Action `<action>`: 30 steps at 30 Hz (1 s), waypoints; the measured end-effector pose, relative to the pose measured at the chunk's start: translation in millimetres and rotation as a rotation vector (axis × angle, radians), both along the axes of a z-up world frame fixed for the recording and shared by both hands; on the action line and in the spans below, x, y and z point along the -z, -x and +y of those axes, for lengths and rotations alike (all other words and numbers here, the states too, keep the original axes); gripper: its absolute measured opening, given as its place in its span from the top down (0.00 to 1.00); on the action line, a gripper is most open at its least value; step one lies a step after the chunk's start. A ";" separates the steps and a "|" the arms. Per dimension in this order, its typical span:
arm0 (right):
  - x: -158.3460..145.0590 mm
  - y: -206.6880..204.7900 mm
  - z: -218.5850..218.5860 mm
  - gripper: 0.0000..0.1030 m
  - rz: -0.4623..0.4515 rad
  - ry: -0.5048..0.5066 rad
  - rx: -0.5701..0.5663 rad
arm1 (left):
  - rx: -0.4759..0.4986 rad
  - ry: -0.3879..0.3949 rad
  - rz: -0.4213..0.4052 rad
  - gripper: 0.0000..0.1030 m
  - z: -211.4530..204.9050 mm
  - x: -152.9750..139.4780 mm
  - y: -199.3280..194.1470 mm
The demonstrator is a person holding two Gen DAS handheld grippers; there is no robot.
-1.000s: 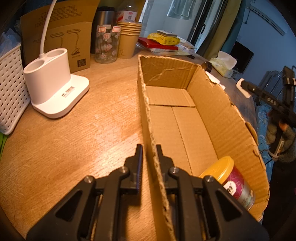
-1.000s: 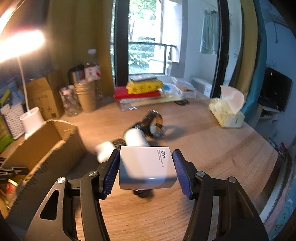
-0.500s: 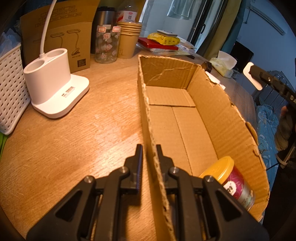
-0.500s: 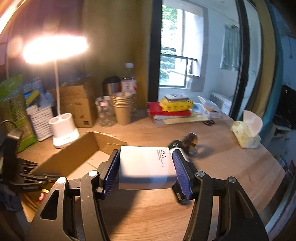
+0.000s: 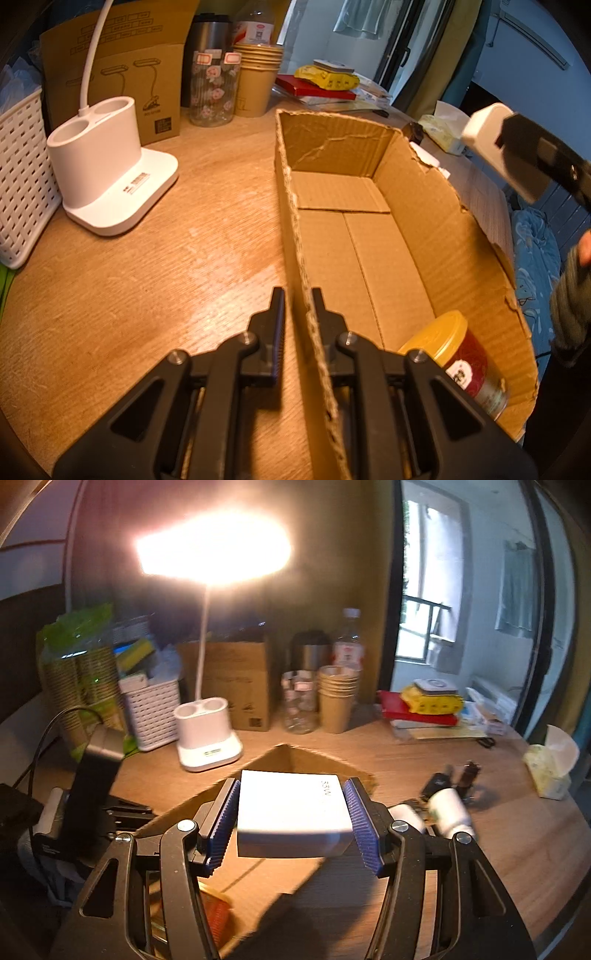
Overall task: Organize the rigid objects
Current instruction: 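Carry the charger into the box and release it beside the tin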
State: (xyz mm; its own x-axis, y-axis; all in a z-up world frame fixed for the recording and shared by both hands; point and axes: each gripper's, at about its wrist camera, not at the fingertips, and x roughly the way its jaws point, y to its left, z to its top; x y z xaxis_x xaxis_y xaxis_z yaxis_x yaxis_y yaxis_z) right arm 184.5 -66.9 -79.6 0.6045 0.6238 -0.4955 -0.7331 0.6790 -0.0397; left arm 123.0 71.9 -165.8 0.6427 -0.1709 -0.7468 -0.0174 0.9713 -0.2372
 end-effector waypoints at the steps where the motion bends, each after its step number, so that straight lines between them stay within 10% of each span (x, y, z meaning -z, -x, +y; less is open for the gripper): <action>1: 1.4 1.0 3.2 0.41 0.003 0.003 -0.007 | 0.000 0.000 0.000 0.86 0.0 0.0 0.0; 30: 62.9 6.9 39.8 0.41 0.082 0.229 -0.045 | 0.000 0.000 0.000 0.86 -1.1 -0.4 0.7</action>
